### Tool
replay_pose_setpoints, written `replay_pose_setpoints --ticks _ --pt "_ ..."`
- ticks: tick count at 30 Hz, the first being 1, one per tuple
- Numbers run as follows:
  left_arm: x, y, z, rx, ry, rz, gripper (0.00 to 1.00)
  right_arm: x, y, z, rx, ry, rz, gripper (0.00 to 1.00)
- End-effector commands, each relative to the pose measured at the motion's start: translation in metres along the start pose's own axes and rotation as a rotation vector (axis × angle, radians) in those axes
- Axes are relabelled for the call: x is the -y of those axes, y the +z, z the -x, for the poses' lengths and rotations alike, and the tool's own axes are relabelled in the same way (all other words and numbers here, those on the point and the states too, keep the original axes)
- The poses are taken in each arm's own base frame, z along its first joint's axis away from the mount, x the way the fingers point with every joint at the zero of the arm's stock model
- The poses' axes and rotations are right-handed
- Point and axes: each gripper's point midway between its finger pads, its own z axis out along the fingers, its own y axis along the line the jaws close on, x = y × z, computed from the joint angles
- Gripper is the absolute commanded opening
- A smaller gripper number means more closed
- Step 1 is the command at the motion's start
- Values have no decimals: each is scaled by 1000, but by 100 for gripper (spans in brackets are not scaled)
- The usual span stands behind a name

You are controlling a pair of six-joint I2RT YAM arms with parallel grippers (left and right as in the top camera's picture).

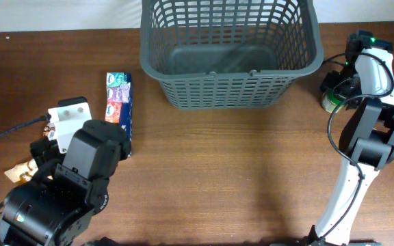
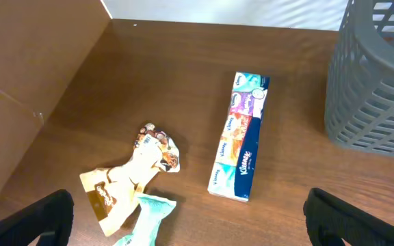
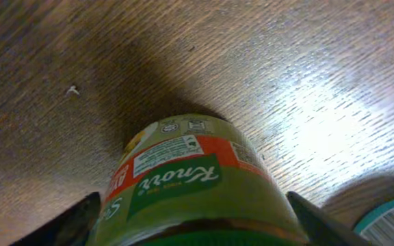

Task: Pack container
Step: 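Close the right gripper around the Knorr jar, then lift the Knorr jar off the table with the right gripper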

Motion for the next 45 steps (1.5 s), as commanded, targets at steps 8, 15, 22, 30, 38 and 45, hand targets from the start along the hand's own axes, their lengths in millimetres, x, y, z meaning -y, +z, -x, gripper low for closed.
replay_pose_setpoints --ticks 8,15,22,30,38,45 --pt "0 -2 2 1 -6 -9 100 2 7 -1 -15 7 -6 57" --pt "0 -2 2 1 -6 -8 100 3 7 0 -10 9 -5 35" --pt "0 -1 2 0 -5 -8 100 3 7 0 -12 9 -6 4" --pt "-1 -1 2 3 -5 -5 99 4 -30 15 51 24 16 4" --pt "-1 -1 2 2 -5 -4 100 24 -134 48 255 114 90 4" --pt "-1 -1 2 2 -5 -4 100 35 -223 40 427 133 172 4"
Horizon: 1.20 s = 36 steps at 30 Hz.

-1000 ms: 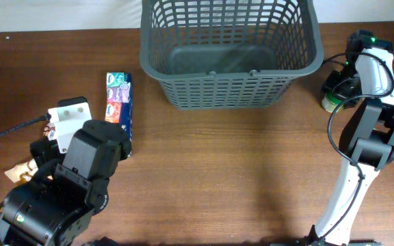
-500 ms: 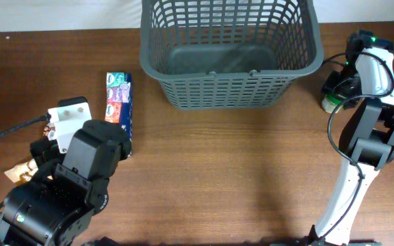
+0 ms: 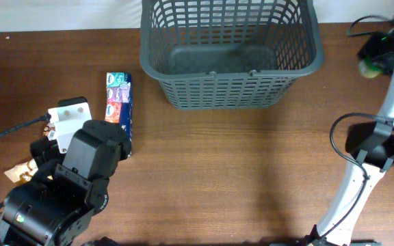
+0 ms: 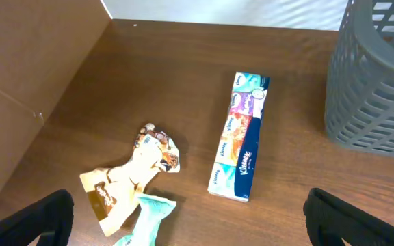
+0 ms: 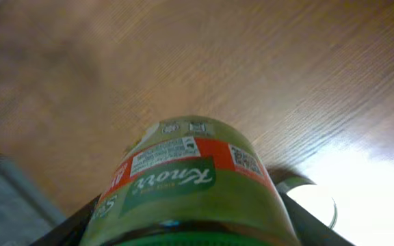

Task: Pack container
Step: 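Lift the Knorr jar off the table with the right gripper, then carry the Knorr jar with the right gripper over the gray basket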

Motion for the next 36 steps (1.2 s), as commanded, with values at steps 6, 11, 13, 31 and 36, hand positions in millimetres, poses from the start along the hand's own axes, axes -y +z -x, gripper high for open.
replay_pose_setpoints --ticks 6,11,13,31,36 --pt "-1 -1 2 2 -5 -5 100 -39 -116 10 211 13 319 4" --pt "-1 -1 2 2 -5 -5 100 -46 -167 3 286 13 402 4" --pt "-1 -1 2 2 -5 -5 100 -48 -184 -2 314 1 418 4" --pt "-1 -1 2 2 -5 -5 100 -177 -302 -92 529 -495 693 4" --pt "-1 -1 2 1 -4 -5 100 -215 -293 -98 537 -539 709 4"
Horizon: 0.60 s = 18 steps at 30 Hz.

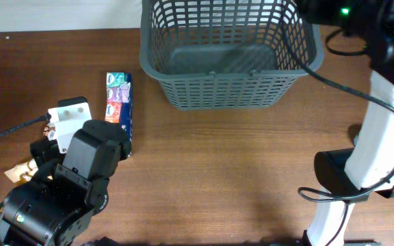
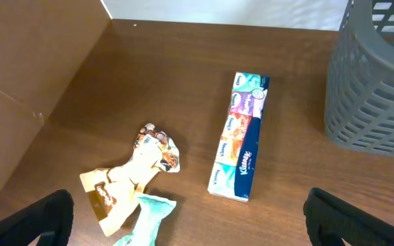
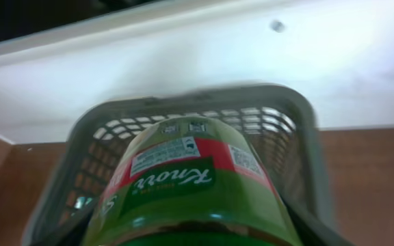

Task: Pack container
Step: 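Carry the Knorr jar with the right gripper over the gray basket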

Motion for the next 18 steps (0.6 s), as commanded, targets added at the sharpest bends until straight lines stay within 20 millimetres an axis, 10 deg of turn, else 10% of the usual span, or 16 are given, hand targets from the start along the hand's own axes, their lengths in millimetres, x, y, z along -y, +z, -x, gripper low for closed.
replay_pose_setpoints --ticks 1,18 --pt "-1 -1 2 2 -5 -5 100 -5 26 -7 -27 -34 -15 4" --pt "-1 -1 2 2 -5 -5 100 27 141 -108 -382 6 -86 4"
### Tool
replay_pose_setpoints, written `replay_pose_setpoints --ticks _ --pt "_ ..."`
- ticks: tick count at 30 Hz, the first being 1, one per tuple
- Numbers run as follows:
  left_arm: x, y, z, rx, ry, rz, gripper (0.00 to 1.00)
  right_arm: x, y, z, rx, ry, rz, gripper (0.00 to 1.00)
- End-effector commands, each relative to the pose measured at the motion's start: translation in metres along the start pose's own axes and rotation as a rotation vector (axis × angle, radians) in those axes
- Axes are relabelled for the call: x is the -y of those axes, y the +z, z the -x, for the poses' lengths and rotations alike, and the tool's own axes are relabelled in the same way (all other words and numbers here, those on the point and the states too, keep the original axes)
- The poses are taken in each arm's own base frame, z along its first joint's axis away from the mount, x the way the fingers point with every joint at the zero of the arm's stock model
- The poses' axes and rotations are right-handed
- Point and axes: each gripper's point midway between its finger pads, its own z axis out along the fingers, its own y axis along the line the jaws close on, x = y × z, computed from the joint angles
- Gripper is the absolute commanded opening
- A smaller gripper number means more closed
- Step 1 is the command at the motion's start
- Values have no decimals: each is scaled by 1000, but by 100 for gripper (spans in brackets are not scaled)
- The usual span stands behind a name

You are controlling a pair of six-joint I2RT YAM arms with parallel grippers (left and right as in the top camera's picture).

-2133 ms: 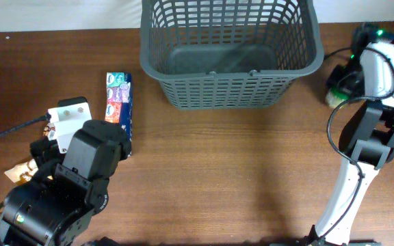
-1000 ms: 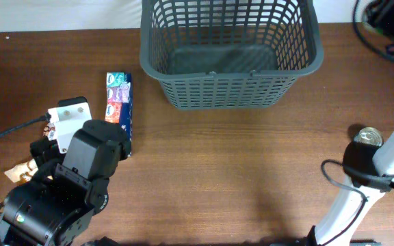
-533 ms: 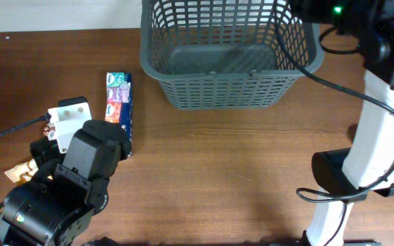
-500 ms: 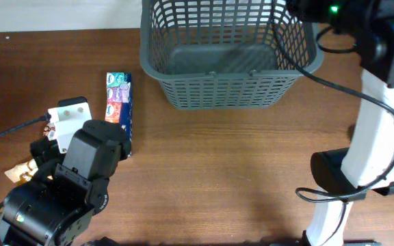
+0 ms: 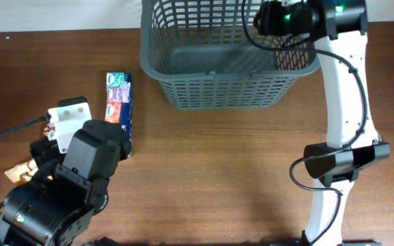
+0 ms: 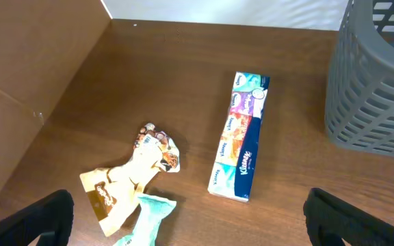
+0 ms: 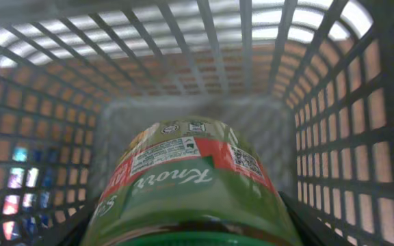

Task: Pack container
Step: 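Carry the Knorr jar with the right gripper over the gray basket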

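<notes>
The grey mesh basket [image 5: 176, 82] stands at the table's far middle. My right gripper [image 5: 271, 19] hangs over its right part, shut on a green Knorr jar [image 7: 191, 184] that fills the right wrist view, with the basket's inside [image 7: 60, 102] behind it. A Kleenex tissue pack [image 6: 241, 147] lies left of the basket, with a tan snack wrapper [image 6: 132, 174] and a teal packet [image 6: 146, 219] further left. My left gripper [image 6: 187, 236] stands open near these, nothing between its fingers [image 6: 40, 215].
A white box with a cable [image 5: 70, 116] sits at the left beside my left arm. A brown board [image 6: 26, 75] rises along the left of the table. A white wall edge runs behind the basket.
My right gripper has moved left with the jar, from above the basket's far right rim to over the basket's inside. The left arm has not moved.
My right gripper held the Knorr jar low at the table's right edge, beside another container. Then the jar was lifted clear of the table. Then it was near the basket's far rim, and now it hangs inside the basket's opening. The left side stayed unchanged.
</notes>
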Motion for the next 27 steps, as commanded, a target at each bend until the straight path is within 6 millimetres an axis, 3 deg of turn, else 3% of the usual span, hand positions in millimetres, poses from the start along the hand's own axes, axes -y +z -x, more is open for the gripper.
replay_pose_setpoints --ticks 1,10,18,27 --pt "-1 -1 2 2 -5 -5 100 -2 3 0 1 -16 -5 4" --pt "-1 -1 2 1 -5 -5 100 4 37 -15 -75 -9 -20 4" --pt "-1 -1 2 1 -4 -5 100 6 79 -41 -180 -22 -61 4" --pt "-1 -1 2 1 -4 -5 100 21 98 -60 -246 -33 -153 4"
